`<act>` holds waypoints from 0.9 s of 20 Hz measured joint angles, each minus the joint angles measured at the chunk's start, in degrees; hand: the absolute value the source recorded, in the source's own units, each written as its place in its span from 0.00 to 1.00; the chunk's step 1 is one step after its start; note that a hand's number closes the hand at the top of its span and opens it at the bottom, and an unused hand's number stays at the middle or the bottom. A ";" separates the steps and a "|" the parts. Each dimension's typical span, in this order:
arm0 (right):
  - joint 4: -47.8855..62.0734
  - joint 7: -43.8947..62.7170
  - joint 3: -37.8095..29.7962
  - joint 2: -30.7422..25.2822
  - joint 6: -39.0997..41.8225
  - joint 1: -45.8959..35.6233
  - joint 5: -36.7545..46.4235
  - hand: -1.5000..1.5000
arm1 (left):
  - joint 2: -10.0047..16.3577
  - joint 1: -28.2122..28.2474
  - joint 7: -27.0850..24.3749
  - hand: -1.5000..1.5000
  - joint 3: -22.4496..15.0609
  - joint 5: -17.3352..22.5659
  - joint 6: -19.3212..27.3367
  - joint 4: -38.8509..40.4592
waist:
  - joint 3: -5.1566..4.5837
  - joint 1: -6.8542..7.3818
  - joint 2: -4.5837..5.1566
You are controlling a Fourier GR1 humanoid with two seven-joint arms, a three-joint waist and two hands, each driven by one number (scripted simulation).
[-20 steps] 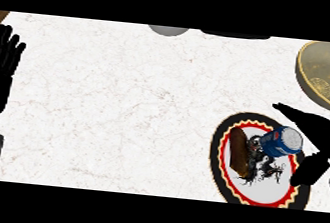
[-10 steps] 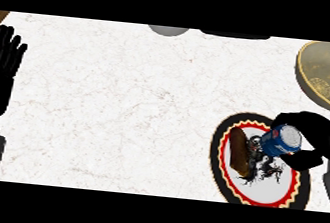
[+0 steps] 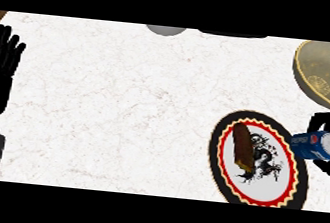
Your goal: Pick the can from the plate and place it in the bowl
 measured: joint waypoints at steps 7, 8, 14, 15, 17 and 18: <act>14.98 -11.78 -13.42 -16.04 -3.58 4.44 -1.44 1.00 | 0.38 0.99 -0.39 0.50 1.31 0.54 0.19 -0.57 | 0.68 -1.51 0.82; 17.20 -13.56 -14.98 -17.77 -4.54 4.87 -1.56 1.00 | 0.39 1.14 -0.40 0.50 1.38 0.71 0.06 -0.72 | 0.73 -1.38 0.83; 29.37 -23.03 -23.17 -26.20 -11.26 4.60 -2.46 1.00 | -0.33 0.66 -0.51 0.50 0.50 0.69 -0.15 -0.77 | 0.83 -0.40 1.07; 31.21 -25.03 -24.33 -27.56 -11.80 4.35 -2.92 1.00 | -0.40 0.54 -0.49 0.50 0.35 0.61 -0.14 -0.74 | 0.82 -0.22 1.04; 34.81 -29.39 -26.52 -29.70 -11.81 3.55 -4.47 1.00 | -0.14 0.66 -0.63 0.50 0.42 0.83 -0.70 -0.54 | 0.76 0.38 0.94; 36.36 -31.60 -27.62 -30.92 -11.56 2.96 -5.36 1.00 | -0.08 0.70 -0.65 0.50 0.41 0.84 -0.85 -0.37 | 0.74 0.58 0.89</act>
